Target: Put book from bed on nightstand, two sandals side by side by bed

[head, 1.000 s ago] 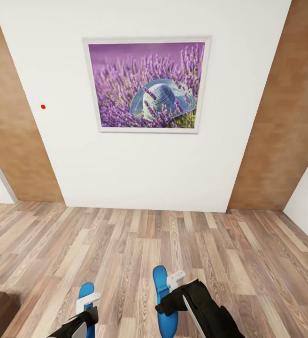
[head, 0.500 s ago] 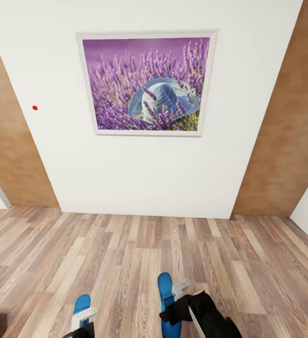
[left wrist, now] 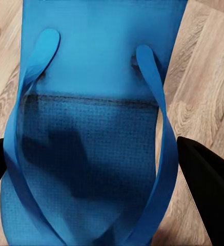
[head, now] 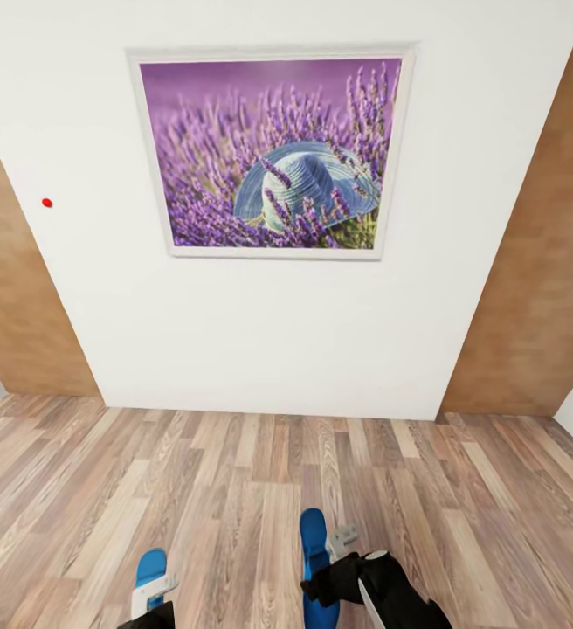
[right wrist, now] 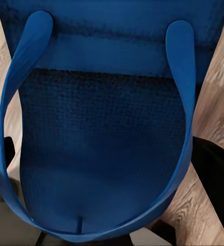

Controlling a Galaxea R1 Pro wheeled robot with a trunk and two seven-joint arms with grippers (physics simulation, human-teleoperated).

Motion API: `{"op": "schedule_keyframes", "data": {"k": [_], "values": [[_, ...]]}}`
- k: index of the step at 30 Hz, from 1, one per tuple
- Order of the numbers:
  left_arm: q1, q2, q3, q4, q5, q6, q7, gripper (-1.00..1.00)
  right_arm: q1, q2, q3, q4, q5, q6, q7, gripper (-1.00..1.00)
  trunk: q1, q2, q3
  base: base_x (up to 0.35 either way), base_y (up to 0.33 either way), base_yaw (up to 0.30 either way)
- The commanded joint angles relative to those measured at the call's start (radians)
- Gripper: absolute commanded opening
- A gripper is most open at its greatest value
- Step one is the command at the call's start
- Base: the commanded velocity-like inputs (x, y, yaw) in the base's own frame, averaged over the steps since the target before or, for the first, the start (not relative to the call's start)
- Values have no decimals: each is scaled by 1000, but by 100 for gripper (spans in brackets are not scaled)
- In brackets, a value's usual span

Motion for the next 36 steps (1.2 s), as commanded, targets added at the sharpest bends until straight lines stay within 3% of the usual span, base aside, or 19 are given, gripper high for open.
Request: {"op": "schedule_keyframes", "data": {"k": [1,12,36], "values": [[0,0,6,0,-12,-3,4,-100,-1,0,-1,0,9,4,7,-100,1,-2,-2,339,0,0],[3,-1,6,0,-11,-24,7,-100,-1,0,1,15,10,1,8,-100,1,-2,-2,340,0,63],[6,-2,6,0,-12,-39,9,-100,-1,2,4,24,12,1,9,-100,1,-2,-11,250,0,263]]}}
